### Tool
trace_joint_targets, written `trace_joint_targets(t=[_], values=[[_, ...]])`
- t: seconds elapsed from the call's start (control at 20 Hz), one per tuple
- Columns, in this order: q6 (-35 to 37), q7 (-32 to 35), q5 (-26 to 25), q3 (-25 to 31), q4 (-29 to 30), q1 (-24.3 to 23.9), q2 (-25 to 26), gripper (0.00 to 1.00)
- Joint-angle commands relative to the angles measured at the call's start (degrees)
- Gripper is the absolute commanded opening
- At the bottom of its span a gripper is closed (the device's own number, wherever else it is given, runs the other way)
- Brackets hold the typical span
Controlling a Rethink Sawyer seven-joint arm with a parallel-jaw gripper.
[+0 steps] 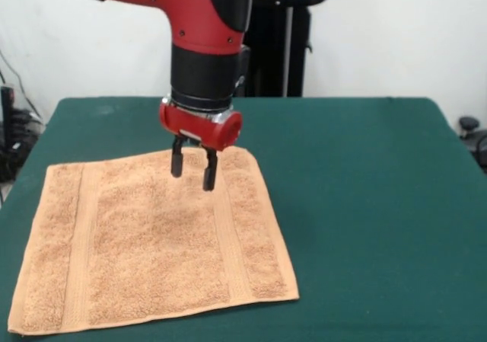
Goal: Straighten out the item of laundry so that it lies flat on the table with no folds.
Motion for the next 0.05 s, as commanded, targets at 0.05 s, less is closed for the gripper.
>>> trace_joint_targets(t=[0.05], values=[[6.96, -6.91, -2.47, 6.98, 1.33, 2.05, 0.76, 1.0]])
